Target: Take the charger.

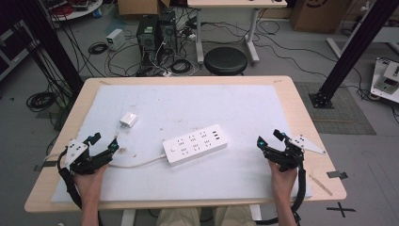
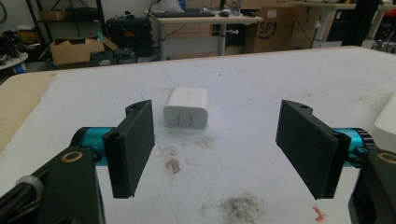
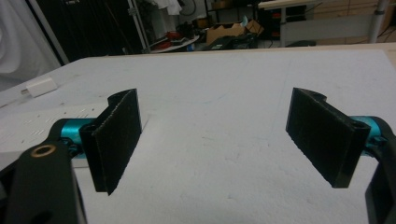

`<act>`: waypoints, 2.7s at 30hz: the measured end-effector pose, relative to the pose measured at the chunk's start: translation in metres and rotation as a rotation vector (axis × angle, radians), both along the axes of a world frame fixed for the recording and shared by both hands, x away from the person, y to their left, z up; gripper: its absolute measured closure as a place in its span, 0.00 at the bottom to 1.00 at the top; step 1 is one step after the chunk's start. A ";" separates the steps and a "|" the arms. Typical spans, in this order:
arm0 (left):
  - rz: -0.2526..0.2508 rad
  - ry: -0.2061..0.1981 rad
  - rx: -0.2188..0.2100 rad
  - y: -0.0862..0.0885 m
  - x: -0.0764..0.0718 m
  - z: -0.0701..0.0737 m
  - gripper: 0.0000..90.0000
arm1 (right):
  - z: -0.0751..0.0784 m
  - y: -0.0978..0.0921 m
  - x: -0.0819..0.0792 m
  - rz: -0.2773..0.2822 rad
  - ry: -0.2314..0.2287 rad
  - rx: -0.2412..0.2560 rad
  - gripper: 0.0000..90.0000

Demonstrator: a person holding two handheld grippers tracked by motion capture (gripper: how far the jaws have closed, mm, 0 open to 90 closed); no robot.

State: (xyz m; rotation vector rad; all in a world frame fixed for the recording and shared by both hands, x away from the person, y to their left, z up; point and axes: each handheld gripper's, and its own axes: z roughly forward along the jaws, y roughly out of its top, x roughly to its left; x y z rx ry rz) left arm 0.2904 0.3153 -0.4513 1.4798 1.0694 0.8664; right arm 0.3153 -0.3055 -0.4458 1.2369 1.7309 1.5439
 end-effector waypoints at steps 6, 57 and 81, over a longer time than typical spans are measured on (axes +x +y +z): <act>0.003 0.004 -0.016 0.001 0.000 0.000 0.29 | 0.000 0.002 0.000 0.008 -0.003 -0.018 0.21; -0.144 0.273 0.194 -0.018 0.086 0.084 0.28 | 0.001 0.008 -0.001 0.001 -0.011 -0.076 0.21; -0.142 0.561 0.280 -0.027 0.167 0.043 0.28 | 0.000 0.010 0.001 0.003 -0.006 -0.113 0.21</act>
